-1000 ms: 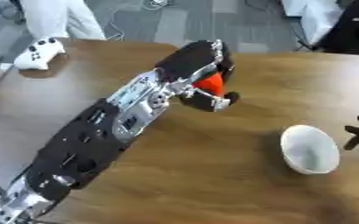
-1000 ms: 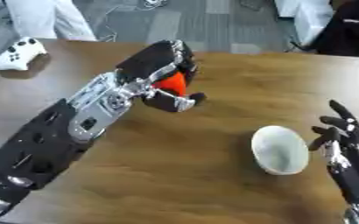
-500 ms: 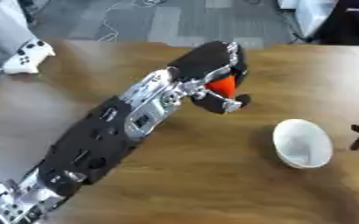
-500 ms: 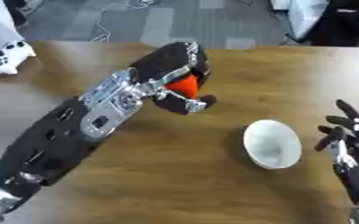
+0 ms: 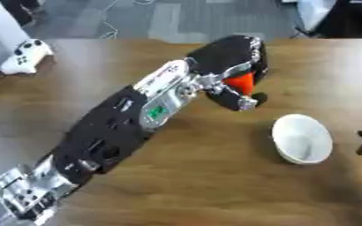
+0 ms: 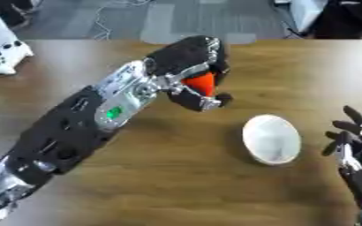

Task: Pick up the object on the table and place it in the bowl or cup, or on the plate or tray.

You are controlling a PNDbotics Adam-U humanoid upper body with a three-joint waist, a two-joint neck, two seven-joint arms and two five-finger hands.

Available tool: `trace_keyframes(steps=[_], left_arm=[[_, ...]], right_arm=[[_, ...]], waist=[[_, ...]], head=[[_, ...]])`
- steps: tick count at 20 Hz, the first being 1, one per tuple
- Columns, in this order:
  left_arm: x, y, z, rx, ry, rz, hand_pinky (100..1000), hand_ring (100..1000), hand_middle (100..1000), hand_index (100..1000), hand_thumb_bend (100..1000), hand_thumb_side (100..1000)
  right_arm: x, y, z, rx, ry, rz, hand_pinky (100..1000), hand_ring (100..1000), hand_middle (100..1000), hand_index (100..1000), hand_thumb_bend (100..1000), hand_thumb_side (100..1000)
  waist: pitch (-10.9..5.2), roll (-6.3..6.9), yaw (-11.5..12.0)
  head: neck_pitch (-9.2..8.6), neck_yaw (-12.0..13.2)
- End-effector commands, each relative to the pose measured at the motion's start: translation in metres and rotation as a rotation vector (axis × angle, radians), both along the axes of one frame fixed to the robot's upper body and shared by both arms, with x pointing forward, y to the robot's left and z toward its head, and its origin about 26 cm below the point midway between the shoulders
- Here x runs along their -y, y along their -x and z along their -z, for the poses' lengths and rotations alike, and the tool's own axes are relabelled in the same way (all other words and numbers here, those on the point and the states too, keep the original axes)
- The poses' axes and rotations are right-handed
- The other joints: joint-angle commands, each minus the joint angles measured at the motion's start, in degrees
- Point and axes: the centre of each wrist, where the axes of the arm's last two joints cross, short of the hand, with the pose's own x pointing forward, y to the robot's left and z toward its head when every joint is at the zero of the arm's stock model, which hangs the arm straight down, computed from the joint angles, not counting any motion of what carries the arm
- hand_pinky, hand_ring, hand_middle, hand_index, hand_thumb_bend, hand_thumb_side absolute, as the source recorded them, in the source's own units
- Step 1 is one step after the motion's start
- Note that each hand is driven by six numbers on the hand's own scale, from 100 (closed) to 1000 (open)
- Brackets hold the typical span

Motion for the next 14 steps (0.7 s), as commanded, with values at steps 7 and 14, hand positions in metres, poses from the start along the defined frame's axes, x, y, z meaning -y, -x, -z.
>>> trace_keyframes(steps=[7,14], left_arm=[[0.006,-0.011,-0.004,0.029,-0.033,0.004,742,100,100,234,286,100],[0.006,-0.017,0.004,0.021,-0.059,-0.001,748,100,100,234,281,100]], right_arm=[[0.008,-0.001,-0.012,0.034,0.019,0.01,810,427,988,754,100,405],[0.009,-0.001,-0.014,0.044,0.015,0.039,868,600,1000,750,100,397]], waist=[[-0.21,0.49,-0.9],[-0.06,0.67,-1.3]], head=[[0.21,0.5],[0.22,0.3]])
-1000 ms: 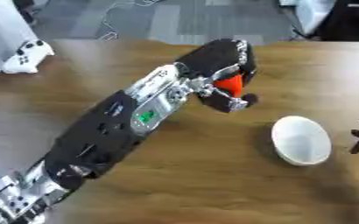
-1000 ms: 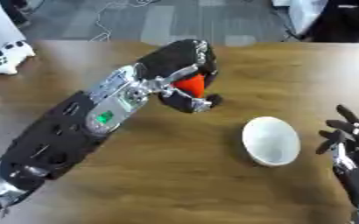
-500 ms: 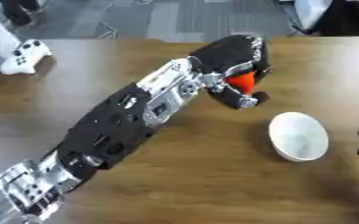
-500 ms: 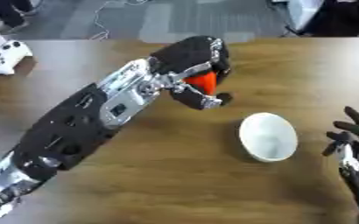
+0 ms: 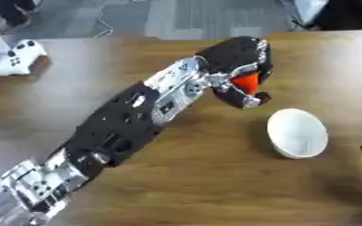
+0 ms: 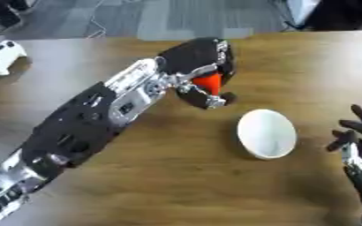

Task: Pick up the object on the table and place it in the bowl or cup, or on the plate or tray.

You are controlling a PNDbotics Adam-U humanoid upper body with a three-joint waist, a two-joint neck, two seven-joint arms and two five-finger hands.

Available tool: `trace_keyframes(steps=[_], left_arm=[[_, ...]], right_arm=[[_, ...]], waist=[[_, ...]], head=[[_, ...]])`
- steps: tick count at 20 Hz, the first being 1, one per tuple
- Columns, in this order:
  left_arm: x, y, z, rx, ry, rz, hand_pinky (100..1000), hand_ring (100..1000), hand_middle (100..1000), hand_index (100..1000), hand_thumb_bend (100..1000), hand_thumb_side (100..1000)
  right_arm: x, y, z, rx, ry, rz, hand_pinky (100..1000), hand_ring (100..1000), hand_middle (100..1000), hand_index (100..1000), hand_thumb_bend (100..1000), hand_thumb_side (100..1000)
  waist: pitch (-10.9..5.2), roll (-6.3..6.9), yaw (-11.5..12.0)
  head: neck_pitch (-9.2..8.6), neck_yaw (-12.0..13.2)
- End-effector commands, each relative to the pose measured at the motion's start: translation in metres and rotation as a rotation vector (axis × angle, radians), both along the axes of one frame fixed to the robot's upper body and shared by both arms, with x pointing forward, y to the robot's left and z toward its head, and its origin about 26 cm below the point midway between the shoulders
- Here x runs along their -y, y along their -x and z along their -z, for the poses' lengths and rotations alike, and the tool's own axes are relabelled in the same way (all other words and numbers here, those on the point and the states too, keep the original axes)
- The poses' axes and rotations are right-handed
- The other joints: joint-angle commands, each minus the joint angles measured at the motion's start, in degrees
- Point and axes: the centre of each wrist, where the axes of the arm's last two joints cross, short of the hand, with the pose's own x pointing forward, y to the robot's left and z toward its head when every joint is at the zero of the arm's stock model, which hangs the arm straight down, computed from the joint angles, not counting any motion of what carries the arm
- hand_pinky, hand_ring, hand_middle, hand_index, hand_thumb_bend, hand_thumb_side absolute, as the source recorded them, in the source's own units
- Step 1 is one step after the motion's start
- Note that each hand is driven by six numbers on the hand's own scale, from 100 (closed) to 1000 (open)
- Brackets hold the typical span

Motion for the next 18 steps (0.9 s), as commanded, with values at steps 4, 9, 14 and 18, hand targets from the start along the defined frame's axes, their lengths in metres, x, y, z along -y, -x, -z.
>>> trace_keyframes(steps=[4,9,14,18], left_arm=[[0.003,-0.003,-0.007,0.029,-0.016,0.013,750,100,100,234,279,100],[0.009,-0.004,-0.004,0.024,-0.059,0.041,760,100,100,237,273,100],[0.018,-0.006,-0.003,0.022,-0.09,0.075,763,100,100,239,269,100],[0.026,-0.007,-0.001,0.022,-0.11,0.099,766,100,100,240,267,100]], right_arm=[[0.004,-0.002,-0.012,0.041,0.013,0.023,879,622,1000,748,100,397],[0.007,-0.001,-0.009,0.035,0.016,0.045,883,612,1000,745,100,389],[0.012,-0.001,-0.009,0.038,0.017,0.086,882,604,1000,744,100,383],[0.016,-0.001,-0.008,0.038,0.016,0.109,882,595,1000,742,100,380]], waist=[[-0.69,-0.2,-0.2],[-0.9,0.07,-0.5],[-1.08,0.37,-1.1],[-1.23,0.71,-1.7]], head=[[-0.14,0.3],[0.1,0.5],[0.42,0.8],[0.86,1.0]])
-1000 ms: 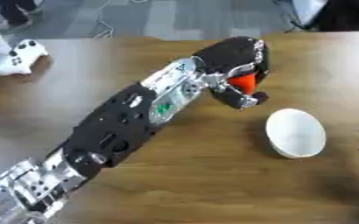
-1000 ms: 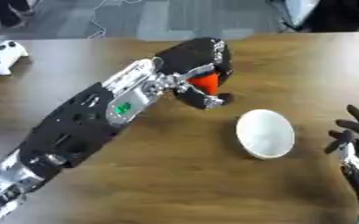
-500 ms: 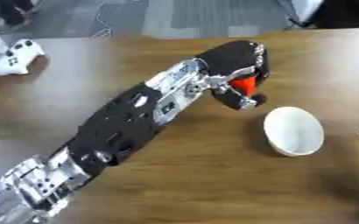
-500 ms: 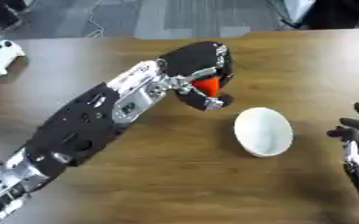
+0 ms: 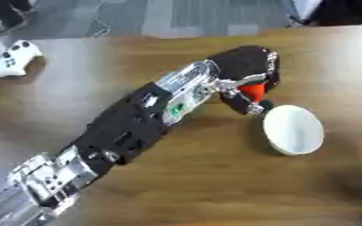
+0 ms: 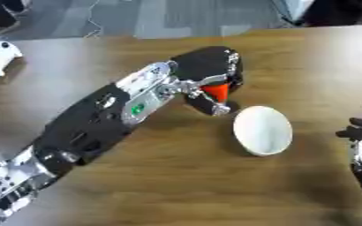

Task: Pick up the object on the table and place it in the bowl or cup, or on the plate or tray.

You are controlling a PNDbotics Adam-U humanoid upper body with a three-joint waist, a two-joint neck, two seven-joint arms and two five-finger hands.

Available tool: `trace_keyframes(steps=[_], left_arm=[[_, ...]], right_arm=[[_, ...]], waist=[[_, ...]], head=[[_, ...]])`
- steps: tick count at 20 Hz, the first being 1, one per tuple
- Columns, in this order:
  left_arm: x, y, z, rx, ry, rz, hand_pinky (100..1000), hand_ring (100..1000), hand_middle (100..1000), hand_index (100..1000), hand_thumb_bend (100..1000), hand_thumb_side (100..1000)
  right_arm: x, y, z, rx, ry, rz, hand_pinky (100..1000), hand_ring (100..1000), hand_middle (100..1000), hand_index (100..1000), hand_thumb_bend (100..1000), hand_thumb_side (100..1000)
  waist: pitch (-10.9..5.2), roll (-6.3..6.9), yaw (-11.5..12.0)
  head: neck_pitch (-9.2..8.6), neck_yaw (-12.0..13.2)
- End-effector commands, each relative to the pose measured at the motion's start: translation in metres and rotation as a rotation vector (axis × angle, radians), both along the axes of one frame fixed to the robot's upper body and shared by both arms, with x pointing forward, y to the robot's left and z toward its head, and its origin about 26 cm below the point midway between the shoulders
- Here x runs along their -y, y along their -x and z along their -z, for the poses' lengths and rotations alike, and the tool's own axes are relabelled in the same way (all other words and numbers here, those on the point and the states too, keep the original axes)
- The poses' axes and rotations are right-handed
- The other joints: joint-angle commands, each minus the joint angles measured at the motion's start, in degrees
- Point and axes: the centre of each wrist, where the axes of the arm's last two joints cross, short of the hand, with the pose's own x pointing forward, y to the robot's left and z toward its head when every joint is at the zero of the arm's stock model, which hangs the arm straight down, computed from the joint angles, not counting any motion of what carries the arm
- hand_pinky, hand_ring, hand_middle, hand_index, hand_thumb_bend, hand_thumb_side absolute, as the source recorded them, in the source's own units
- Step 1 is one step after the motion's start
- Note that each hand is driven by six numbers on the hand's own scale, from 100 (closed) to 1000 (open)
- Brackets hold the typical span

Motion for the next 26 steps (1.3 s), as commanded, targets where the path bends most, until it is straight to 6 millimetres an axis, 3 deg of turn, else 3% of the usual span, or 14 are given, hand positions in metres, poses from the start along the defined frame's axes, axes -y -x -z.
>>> trace_keyframes(steps=[1,7,13,26], left_arm=[[0.007,-0.001,-0.011,0.034,-0.016,0.028,767,100,101,240,267,100],[0.015,-0.002,-0.016,0.048,-0.023,0.05,771,100,104,242,266,100],[0.014,-0.003,-0.028,0.087,-0.037,0.045,781,100,109,245,263,100],[0.007,-0.012,-0.035,0.126,-0.058,0.002,782,100,123,258,264,100]], right_arm=[[0.01,0.0,-0.006,0.02,0.018,0.03,882,593,1000,739,100,378],[0.016,0.0,-0.001,0.003,0.013,0.068,881,580,1000,723,100,373],[0.015,0.0,-0.003,0.012,0.007,0.068,879,569,1000,722,100,373],[0.013,-0.004,-0.015,0.044,0.006,0.044,878,553,1000,718,100,374]], waist=[[-1.12,-0.08,-0.2],[-1.37,0.06,-0.7],[-1.06,0.03,-1.9],[1.66,0.73,-4.0]], head=[[0.38,0.5],[0.58,0.7],[-0.33,0.9],[-2.48,1.7]])
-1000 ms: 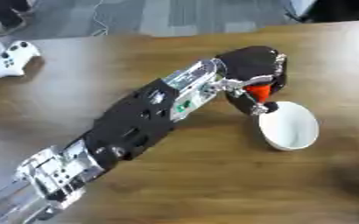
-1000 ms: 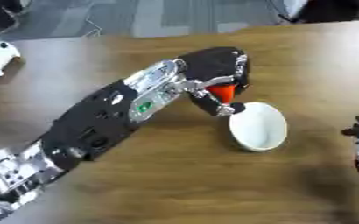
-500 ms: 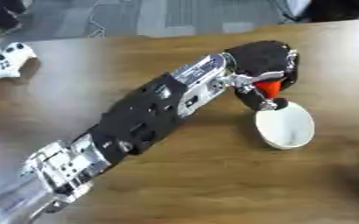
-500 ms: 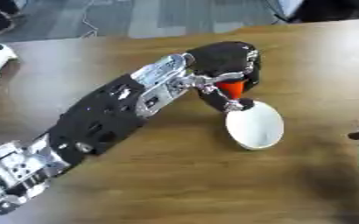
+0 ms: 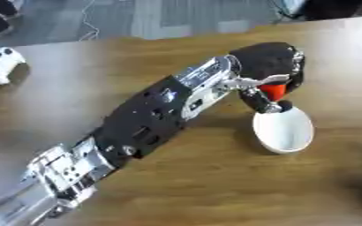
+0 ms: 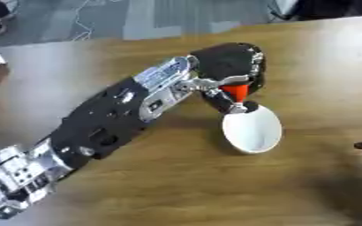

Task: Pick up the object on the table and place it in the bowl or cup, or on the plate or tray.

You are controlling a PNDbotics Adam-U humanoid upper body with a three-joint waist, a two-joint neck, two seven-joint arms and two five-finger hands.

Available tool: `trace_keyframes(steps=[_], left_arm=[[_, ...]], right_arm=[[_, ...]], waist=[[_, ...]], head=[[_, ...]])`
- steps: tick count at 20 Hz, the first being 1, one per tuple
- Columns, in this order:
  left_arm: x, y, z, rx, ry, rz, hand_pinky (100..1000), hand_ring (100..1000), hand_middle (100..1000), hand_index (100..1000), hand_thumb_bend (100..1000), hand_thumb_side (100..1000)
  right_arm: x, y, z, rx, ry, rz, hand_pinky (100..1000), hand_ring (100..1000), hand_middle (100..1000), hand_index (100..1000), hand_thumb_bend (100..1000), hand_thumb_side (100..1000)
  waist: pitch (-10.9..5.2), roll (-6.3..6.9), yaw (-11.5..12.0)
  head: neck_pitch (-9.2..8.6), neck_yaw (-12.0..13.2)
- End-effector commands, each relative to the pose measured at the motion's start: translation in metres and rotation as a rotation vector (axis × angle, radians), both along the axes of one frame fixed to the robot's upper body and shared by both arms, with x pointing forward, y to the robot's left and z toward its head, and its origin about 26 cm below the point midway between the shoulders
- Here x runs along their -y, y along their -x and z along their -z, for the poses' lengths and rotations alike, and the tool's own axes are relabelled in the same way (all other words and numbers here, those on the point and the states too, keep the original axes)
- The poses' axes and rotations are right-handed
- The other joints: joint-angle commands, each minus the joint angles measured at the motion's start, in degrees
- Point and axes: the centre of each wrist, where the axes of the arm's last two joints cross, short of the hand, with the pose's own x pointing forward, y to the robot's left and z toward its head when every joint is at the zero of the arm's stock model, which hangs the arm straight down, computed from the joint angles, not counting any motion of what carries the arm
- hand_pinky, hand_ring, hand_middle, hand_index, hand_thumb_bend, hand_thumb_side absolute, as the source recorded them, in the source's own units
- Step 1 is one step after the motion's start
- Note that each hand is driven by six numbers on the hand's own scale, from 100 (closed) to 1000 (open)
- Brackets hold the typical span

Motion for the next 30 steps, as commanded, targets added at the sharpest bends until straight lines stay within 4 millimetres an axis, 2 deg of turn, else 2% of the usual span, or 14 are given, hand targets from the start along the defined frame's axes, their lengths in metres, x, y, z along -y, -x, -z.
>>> trace_keyframes(steps=[1,9,15,22,30], left_arm=[[-0.006,-0.006,-0.014,0.05,-0.009,-0.023,782,100,125,259,264,100],[-0.012,-0.02,-0.004,0.059,-0.023,-0.079,783,100,147,280,264,100],[0.001,-0.021,-0.011,0.083,-0.035,-0.045,787,100,155,287,267,100],[0.022,-0.004,-0.038,0.111,0.008,0.053,784,100,146,280,272,100],[0.04,0.017,-0.046,0.072,0.02,0.152,772,100,136,273,279,100]], right_arm=[[0.003,-0.003,-0.014,0.042,0.016,-0.013,878,551,1000,718,100,374],[0.002,-0.005,-0.017,0.049,0.018,-0.02,878,545,998,718,100,373],[0.005,-0.005,-0.014,0.038,0.023,-0.009,878,543,998,717,100,369],[0.009,-0.005,-0.001,0.005,0.037,0.023,877,540,997,716,100,364],[0.012,-0.004,0.006,-0.009,0.048,0.049,872,539,997,715,100,361]], waist=[[-0.4,-0.27,-0.3],[0.81,-0.14,-1.0],[0.72,0.17,-1.3],[-0.55,0.26,-1.2],[-1.55,-0.04,-1.1]], head=[[-1.1,0.8],[-1.13,1.2],[-0.32,0.7],[-0.03,0.3],[0.21,0.1]])
